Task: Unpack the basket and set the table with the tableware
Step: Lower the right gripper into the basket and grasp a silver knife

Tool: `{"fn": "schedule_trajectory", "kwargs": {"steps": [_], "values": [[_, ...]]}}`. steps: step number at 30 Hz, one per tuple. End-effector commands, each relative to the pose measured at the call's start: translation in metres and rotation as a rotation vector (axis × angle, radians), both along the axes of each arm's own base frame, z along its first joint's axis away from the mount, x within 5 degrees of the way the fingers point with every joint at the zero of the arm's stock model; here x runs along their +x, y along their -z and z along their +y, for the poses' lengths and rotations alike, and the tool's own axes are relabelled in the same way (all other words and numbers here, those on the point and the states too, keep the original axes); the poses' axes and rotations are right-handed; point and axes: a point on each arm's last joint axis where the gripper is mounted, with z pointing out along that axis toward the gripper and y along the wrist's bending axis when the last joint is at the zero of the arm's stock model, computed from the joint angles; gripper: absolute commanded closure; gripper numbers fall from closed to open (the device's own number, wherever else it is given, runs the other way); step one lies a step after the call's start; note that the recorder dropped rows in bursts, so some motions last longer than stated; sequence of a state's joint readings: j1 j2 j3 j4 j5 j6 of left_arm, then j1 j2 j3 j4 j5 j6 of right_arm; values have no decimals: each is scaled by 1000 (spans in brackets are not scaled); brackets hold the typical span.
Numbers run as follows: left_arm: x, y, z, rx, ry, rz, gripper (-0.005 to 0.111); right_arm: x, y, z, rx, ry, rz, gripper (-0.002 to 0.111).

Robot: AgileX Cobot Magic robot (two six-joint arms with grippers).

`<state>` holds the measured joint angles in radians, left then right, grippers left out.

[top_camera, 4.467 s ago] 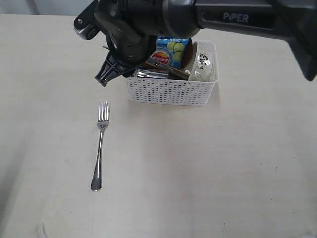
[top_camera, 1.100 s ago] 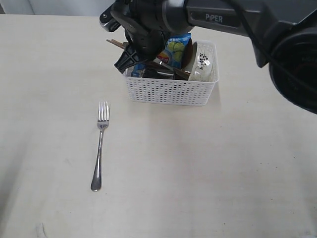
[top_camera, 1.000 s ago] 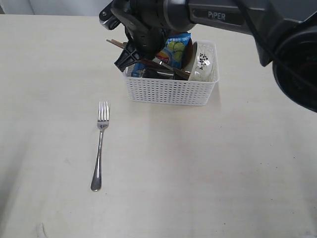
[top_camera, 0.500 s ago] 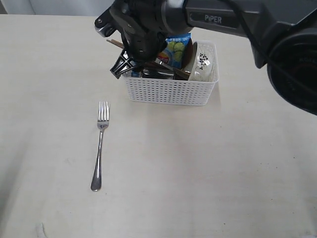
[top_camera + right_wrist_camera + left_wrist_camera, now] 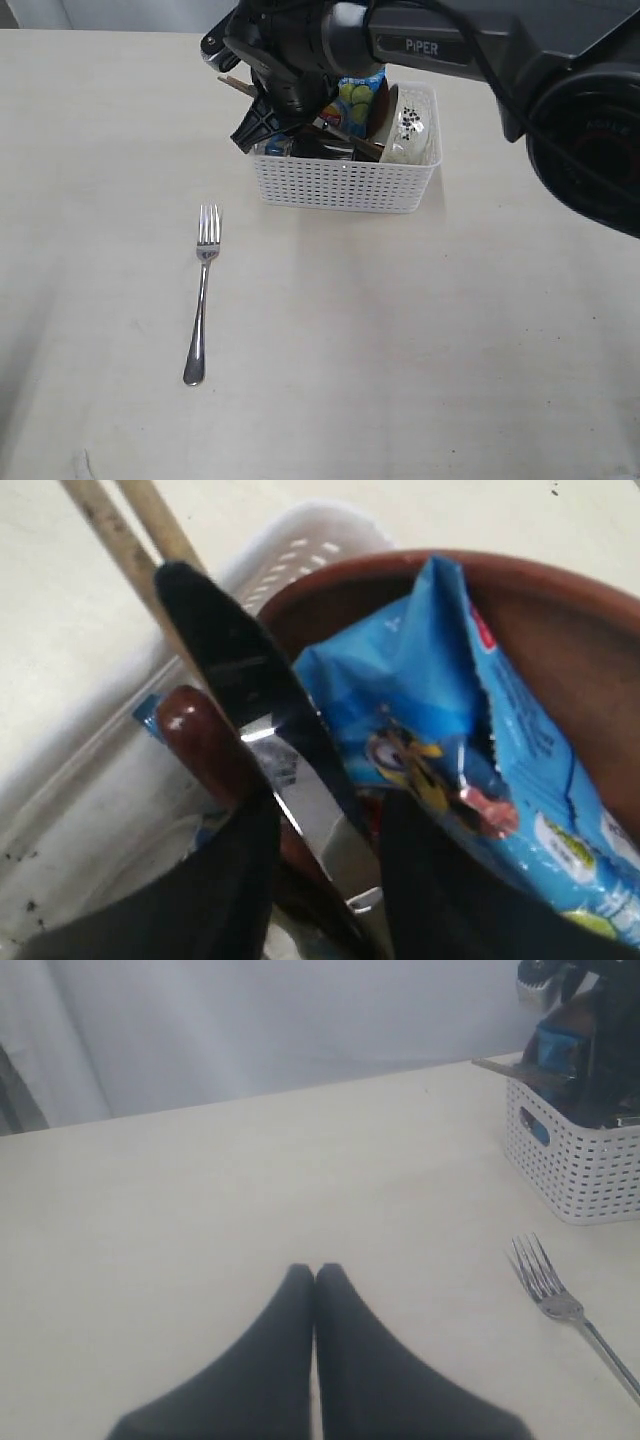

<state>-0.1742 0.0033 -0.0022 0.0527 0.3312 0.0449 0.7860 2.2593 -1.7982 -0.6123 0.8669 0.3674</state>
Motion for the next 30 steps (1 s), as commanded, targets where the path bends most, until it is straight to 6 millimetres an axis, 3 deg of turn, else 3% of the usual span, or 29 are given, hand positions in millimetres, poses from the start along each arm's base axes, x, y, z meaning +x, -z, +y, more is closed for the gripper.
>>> {"fn": "schedule_trajectory", "kwargs": {"steps": [1,6,10,12,17,25,30], "values": [[0,0,0,-3,-2,-7,107,3,4,-2,-19,8,-2,75],[0,0,0,-3,-2,-7,107,3,3,-2,-14,5,-5,74],[0,0,0,-3,-2,-7,107,3,5,-2,-15,6,-3,56],[0,0,0,-3,-2,-7,107,3,7,-2,-18,15,2,54],[0,0,0,-3,-2,-7,107,3,16,-4,-49,26,24,69],[0,0,0,-3,-2,-7,107,2,17,-4,-64,16,30,108],[0,0,0,-3,-2,-7,107,1,13,-4,-71,10,28,109]]}}
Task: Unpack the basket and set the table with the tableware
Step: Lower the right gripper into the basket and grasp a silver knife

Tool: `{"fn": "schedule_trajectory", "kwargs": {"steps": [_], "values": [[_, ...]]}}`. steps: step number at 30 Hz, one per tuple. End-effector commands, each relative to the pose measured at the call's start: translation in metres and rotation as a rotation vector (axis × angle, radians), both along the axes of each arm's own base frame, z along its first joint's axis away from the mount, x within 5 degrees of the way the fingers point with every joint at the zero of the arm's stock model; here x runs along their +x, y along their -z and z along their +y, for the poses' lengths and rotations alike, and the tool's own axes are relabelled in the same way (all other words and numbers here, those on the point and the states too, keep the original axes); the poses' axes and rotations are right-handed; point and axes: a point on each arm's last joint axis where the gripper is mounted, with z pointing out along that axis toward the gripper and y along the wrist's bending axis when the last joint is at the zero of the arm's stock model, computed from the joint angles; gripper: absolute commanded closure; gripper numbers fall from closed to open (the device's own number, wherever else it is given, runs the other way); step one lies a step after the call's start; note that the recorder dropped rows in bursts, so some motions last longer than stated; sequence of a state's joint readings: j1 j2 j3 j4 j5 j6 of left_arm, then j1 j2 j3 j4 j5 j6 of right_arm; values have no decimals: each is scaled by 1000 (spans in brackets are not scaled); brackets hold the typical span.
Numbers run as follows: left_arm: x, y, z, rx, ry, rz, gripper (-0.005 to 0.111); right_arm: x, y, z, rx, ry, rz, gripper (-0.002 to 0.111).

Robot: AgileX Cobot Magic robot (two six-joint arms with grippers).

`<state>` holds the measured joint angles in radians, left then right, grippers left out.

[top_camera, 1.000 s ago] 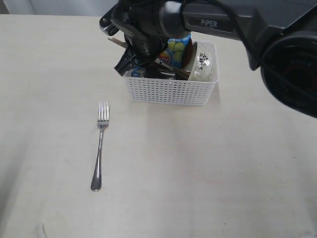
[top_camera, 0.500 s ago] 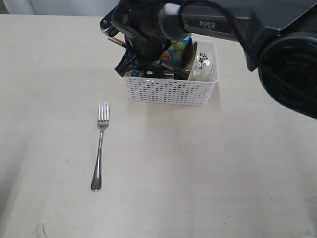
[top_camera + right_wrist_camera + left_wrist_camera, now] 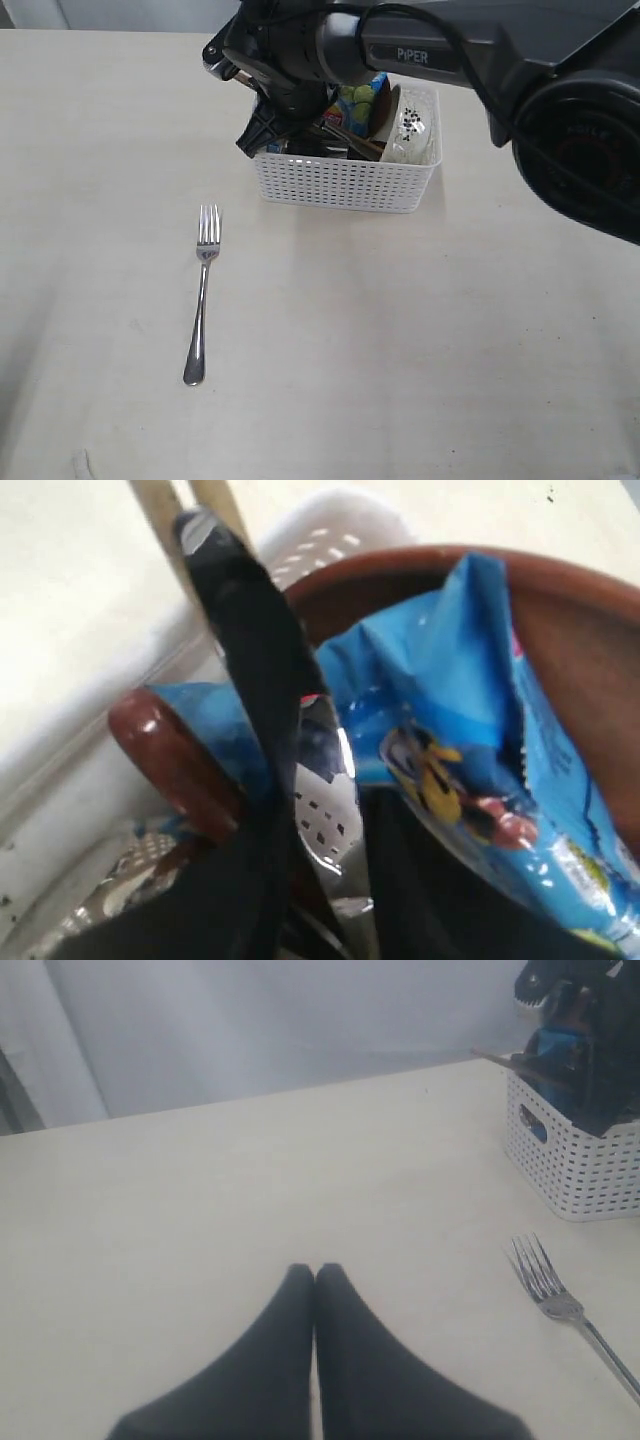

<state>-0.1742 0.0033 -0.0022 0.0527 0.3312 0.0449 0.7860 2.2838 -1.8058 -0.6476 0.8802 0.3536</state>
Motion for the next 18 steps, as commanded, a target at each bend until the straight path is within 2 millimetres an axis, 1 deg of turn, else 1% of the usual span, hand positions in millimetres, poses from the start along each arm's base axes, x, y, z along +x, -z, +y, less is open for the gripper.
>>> {"fn": "schedule_trajectory", "kwargs": {"steps": [1,18], "values": [[0,0,0,-3,-2,-7,107,-2,2,-3,-17,27,30,109],[0,0,0,-3,-2,-7,107,-15,-47,1,46,-4,-39,109]]}}
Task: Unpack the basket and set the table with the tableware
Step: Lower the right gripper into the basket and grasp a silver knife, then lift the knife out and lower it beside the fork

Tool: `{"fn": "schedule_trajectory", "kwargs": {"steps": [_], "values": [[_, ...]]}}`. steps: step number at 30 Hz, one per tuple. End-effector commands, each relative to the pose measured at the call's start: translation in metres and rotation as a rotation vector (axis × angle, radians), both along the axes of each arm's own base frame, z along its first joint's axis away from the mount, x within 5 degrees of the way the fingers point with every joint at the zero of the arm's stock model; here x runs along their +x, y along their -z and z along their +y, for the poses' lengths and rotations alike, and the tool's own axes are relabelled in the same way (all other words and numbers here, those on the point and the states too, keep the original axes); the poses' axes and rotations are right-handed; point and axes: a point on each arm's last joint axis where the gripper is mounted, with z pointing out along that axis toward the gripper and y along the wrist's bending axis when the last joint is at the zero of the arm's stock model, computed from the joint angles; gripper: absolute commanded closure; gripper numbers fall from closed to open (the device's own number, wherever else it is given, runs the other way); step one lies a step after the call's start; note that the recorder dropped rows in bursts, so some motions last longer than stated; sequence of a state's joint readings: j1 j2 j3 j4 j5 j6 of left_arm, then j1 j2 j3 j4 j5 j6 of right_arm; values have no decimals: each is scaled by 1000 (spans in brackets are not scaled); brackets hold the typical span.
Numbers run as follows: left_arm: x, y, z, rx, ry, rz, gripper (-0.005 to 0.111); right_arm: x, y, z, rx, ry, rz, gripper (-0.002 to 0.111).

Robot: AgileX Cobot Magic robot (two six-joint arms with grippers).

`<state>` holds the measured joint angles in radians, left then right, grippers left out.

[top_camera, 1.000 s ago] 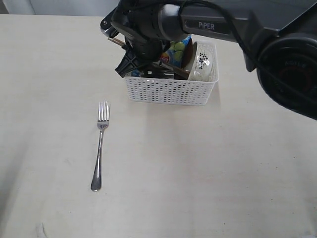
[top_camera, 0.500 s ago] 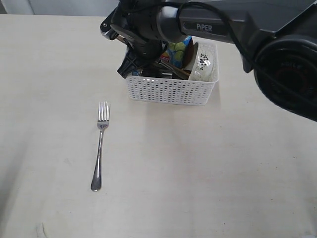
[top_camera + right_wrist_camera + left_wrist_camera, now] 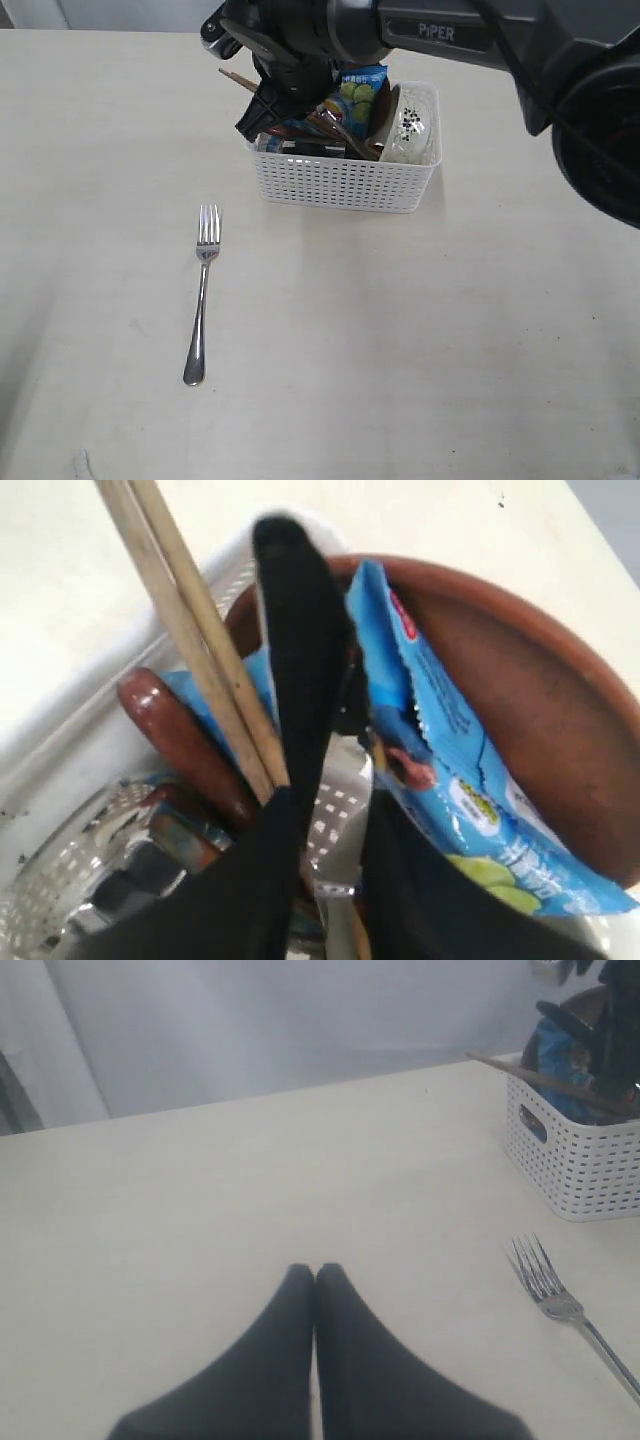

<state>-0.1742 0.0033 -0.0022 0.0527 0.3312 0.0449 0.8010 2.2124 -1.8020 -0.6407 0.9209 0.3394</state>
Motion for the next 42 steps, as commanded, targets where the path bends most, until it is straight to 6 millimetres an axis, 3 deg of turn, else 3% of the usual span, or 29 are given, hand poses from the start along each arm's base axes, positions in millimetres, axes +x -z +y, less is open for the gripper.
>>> {"fn": "schedule_trajectory", "kwargs": {"steps": [1,27,42], "values": [[0,0,0,-3,-2,-7,107,-7,-18,2,35,-5,-19,109],[0,0,0,-3,-2,-7,107,-21,-74,-5,166,8,-67,109],[0,0,0,-3,-2,-7,107,-38,-125,-16,302,25,-106,109]]}}
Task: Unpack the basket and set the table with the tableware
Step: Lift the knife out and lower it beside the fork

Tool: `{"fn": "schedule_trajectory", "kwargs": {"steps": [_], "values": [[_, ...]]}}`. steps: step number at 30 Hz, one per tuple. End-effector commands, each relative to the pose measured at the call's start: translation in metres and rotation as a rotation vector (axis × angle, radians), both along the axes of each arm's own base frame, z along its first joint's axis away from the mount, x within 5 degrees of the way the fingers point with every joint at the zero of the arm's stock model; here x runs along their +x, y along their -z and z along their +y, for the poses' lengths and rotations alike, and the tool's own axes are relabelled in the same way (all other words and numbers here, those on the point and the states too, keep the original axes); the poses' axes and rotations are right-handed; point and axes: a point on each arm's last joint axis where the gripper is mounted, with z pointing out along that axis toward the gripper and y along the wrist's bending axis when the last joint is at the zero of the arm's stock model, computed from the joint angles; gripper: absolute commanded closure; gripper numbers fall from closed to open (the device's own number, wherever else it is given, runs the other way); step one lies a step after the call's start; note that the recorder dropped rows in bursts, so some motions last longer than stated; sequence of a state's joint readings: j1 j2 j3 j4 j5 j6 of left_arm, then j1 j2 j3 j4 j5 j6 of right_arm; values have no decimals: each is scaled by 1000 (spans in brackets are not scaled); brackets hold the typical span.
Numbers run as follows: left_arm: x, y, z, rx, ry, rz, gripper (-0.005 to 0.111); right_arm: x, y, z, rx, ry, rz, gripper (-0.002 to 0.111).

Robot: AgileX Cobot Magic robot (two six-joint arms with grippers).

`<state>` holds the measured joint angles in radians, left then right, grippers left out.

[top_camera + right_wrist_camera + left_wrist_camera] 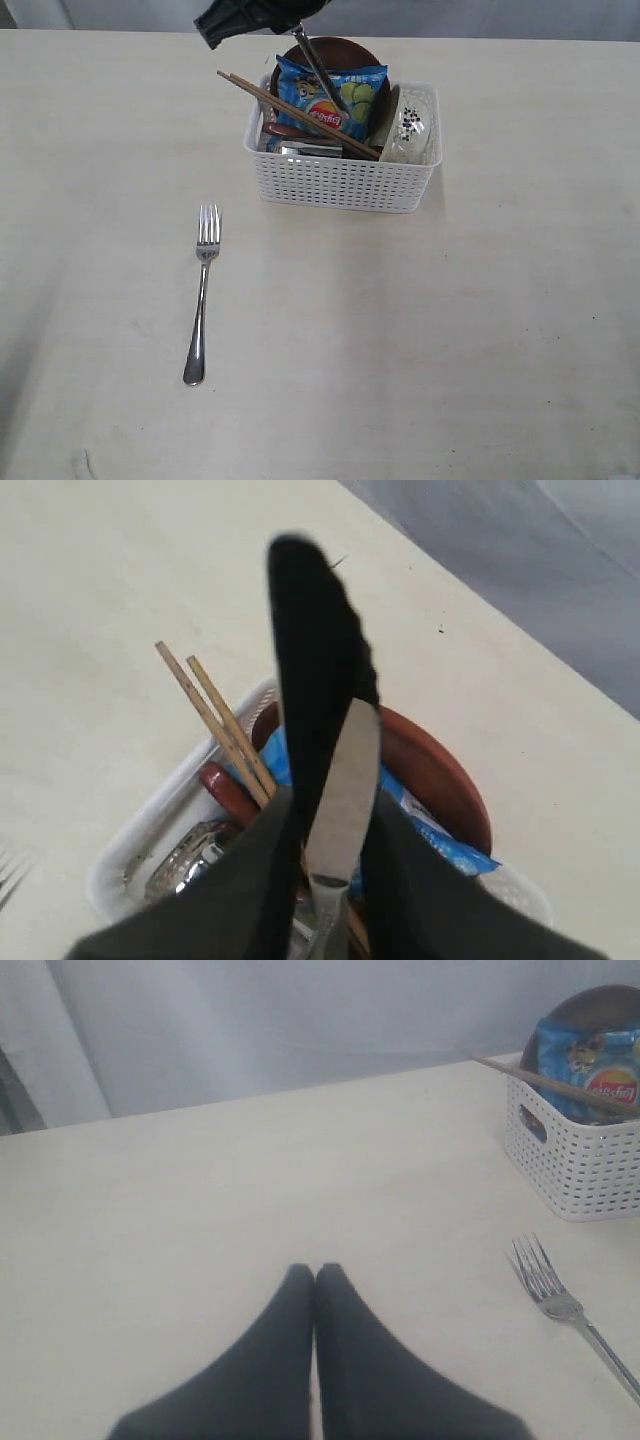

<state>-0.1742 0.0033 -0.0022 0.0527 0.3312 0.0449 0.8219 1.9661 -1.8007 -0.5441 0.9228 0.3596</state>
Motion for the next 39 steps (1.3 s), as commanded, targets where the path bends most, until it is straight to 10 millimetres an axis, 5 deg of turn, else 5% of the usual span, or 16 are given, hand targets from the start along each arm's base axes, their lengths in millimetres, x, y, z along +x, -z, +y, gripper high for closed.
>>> {"fn": "schedule_trajectory", "kwargs": {"steps": [1,10,16,29,39], "values": [[0,0,0,-3,-2,-7,107,-7,-18,-4,63,9,-2,109],[0,0,0,-3,-2,-7,107,-25,-33,-1,261,12,128,109],[0,0,0,-3,-2,-7,107,-44,-29,11,414,-2,366,109],[0,0,0,-3,-2,-7,107,-85,48,57,411,-18,707,109],[0,0,0,-3,-2,-7,107,-89,111,88,435,26,844,109]]}}
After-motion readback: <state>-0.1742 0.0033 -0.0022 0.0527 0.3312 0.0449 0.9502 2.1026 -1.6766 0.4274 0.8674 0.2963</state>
